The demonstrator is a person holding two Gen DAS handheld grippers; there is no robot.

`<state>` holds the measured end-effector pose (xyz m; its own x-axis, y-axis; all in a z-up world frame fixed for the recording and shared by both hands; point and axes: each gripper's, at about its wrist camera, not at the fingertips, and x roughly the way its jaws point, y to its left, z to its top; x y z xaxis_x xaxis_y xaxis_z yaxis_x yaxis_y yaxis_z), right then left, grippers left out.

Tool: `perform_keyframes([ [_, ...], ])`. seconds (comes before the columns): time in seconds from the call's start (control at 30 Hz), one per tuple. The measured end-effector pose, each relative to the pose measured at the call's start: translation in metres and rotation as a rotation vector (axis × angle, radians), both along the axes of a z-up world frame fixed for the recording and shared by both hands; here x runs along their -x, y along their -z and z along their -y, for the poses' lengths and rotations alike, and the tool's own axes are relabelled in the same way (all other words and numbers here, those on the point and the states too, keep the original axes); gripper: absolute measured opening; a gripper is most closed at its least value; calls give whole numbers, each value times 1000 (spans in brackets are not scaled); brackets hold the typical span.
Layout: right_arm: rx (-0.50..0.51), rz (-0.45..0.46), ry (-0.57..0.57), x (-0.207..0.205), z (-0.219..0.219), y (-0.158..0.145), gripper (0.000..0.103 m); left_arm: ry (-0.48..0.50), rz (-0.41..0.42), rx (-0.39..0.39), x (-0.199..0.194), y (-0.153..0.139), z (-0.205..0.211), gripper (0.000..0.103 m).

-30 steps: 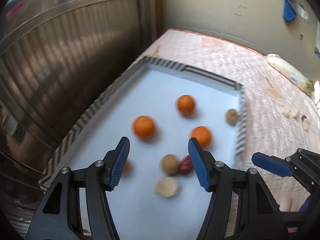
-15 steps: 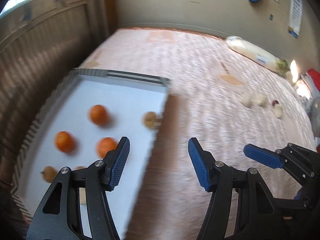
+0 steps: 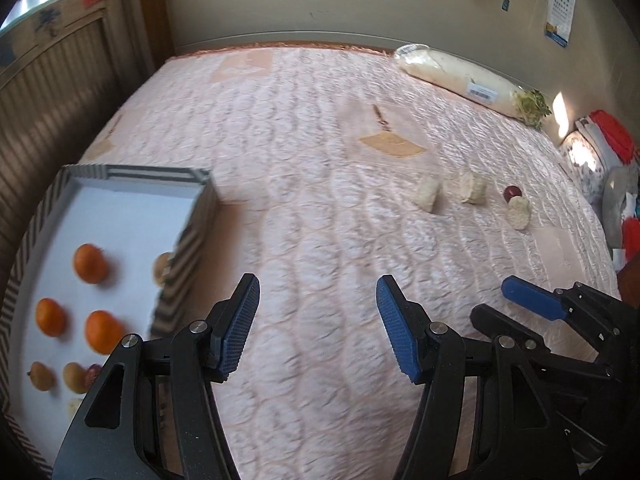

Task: Organize fruits
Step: 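Move both open tools back over the remaining items on the bed, then grasp a white block with the left tool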

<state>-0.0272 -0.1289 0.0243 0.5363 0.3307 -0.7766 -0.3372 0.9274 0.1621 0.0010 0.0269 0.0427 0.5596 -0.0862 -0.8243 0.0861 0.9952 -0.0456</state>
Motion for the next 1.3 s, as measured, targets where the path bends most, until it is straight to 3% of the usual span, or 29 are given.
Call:
perform_keyframes([
  [0.67, -17, 17, 197, -15, 86, -11, 39, 70, -34, -20, -72, 22, 68, 61],
  [1.07, -12, 38, 166, -35, 74, -18, 39, 69, -26, -29, -90, 31, 78, 61],
  [1.1, -8, 42, 163, -36, 73, -19, 39, 67, -22, -17, -92, 32, 76, 58],
  [1.13, 0, 46, 159, -38, 71, -20, 39, 66, -17, -14, -93, 32, 76, 42],
  [1.2, 8, 52, 153, -42, 68, -20, 39, 66, -9, -22, -93, 31, 75, 28],
  [1.3, 18, 59, 136, -48, 59, -21, 39, 66, -5, -24, -90, 30, 72, 23],
])
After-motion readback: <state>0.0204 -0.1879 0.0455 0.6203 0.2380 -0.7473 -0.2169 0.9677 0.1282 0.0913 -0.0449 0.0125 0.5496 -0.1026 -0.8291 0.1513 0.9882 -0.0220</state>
